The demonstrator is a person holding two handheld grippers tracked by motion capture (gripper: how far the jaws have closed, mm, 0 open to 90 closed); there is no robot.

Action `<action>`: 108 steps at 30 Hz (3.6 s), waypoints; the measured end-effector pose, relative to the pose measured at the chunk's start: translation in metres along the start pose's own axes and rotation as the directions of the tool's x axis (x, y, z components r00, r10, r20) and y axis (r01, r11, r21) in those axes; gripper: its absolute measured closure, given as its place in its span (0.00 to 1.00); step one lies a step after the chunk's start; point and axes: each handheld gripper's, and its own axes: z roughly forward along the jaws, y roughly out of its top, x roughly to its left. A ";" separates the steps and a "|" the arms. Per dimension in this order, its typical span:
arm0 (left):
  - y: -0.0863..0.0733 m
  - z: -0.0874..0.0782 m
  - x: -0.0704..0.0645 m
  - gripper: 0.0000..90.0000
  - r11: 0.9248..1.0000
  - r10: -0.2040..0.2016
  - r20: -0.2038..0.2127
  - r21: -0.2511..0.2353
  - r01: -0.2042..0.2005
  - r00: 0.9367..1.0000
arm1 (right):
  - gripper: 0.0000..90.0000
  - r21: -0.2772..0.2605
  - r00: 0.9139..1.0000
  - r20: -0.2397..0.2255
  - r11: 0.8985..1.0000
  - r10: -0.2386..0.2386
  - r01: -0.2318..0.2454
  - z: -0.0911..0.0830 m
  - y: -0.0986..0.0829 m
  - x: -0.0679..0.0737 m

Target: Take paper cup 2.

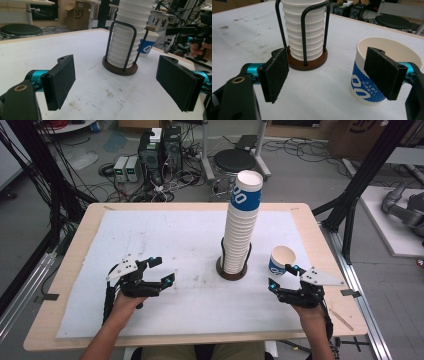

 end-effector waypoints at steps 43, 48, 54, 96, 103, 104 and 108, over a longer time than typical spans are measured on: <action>0.166 0.108 -0.027 0.18 0.997 0.068 0.250 -0.057 -0.056 0.966 | 0.23 0.007 1.000 -0.023 1.000 0.009 -0.009 -0.003 0.000 -0.006; 0.182 0.119 -0.030 0.18 0.996 0.078 0.247 -0.056 -0.066 0.966 | 0.23 -0.001 1.000 -0.022 1.000 0.009 -0.009 -0.004 0.000 -0.007; 0.202 0.135 -0.036 0.18 0.995 0.095 0.259 -0.063 -0.082 0.961 | 0.23 -0.002 1.000 -0.025 1.000 0.012 -0.012 -0.004 0.000 -0.007; 0.258 0.178 -0.064 0.31 0.991 0.131 0.245 -0.073 -0.116 0.961 | 0.23 -0.016 0.999 -0.038 1.000 0.022 -0.022 -0.004 0.001 -0.007; 0.273 0.168 -0.062 0.31 0.987 0.127 0.250 -0.129 -0.097 0.960 | 0.23 -0.020 0.999 -0.043 1.000 0.020 -0.021 -0.004 0.001 -0.007; 0.275 0.166 -0.062 0.32 0.986 0.130 0.249 -0.134 -0.098 0.960 | 0.23 -0.019 0.999 -0.042 1.000 0.023 -0.024 -0.004 0.001 -0.007; 0.283 0.161 -0.063 0.32 0.982 0.140 0.246 -0.161 -0.102 0.959 | 0.23 -0.019 0.999 -0.043 0.999 0.026 -0.026 -0.005 0.001 -0.007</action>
